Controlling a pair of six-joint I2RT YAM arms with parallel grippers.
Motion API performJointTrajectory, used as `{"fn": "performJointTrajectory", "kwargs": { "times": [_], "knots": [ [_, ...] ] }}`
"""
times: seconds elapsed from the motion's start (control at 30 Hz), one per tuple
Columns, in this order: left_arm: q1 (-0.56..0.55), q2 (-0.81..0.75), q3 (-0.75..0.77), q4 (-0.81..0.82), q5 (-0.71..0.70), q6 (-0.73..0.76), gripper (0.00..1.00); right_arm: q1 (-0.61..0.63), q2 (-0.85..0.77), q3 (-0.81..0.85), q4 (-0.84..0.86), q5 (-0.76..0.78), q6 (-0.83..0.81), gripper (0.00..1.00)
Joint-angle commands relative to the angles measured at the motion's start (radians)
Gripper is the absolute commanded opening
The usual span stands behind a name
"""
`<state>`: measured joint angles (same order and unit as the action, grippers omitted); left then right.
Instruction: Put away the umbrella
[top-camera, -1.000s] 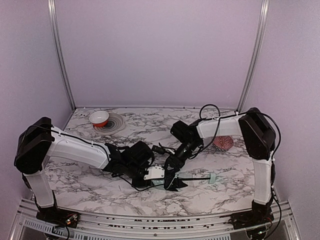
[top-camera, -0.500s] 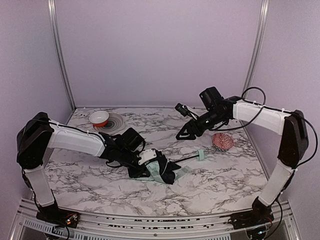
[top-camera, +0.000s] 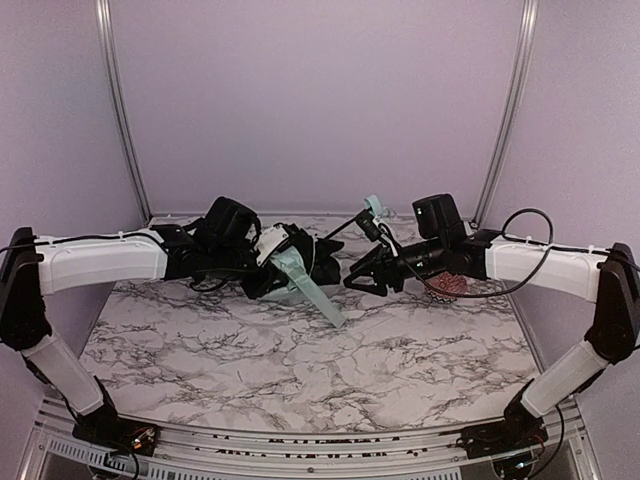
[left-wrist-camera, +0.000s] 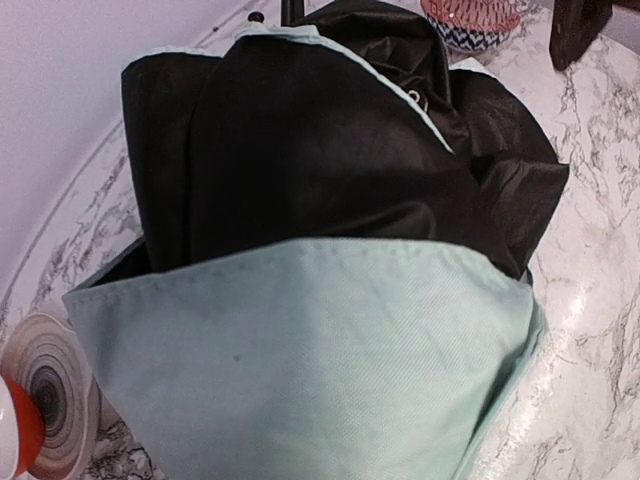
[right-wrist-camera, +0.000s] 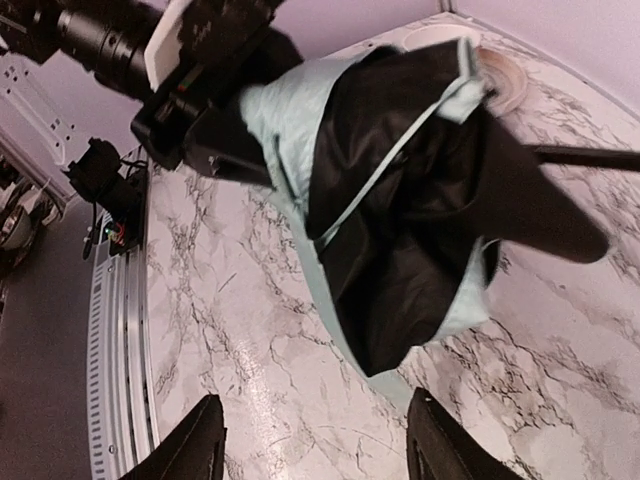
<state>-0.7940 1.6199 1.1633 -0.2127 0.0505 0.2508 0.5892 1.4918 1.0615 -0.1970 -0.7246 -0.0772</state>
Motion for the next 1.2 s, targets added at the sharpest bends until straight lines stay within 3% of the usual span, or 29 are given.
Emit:
{"fn": "performJointTrajectory", "kwargs": {
  "times": [0.0,0.33,0.5,0.7,0.9,1.17],
  "knots": [
    [-0.001,-0.082,0.096,-0.040,-0.060,0.018,0.00,0.067,0.031,-0.004,0.190,-0.031,0.040,0.61],
    [-0.001,-0.132,0.255,-0.160,-0.052,-0.003,0.00,0.094,0.041,-0.141,0.542,-0.017,0.117,0.69],
    [0.001,-0.163,0.316,-0.205,-0.010,0.024,0.00,0.089,-0.037,-0.230,0.735,-0.077,0.119,0.70],
    [0.001,-0.203,0.385,-0.293,0.238,0.142,0.00,0.084,-0.082,-0.247,0.687,-0.117,0.068,0.74],
    [0.001,-0.200,0.438,-0.338,0.245,0.139,0.00,0.103,-0.039,-0.202,0.631,-0.049,0.052,0.76],
    [0.001,-0.199,0.487,-0.337,0.272,0.123,0.00,0.162,0.098,-0.133,0.825,-0.146,0.146,0.76]
  ]
}}
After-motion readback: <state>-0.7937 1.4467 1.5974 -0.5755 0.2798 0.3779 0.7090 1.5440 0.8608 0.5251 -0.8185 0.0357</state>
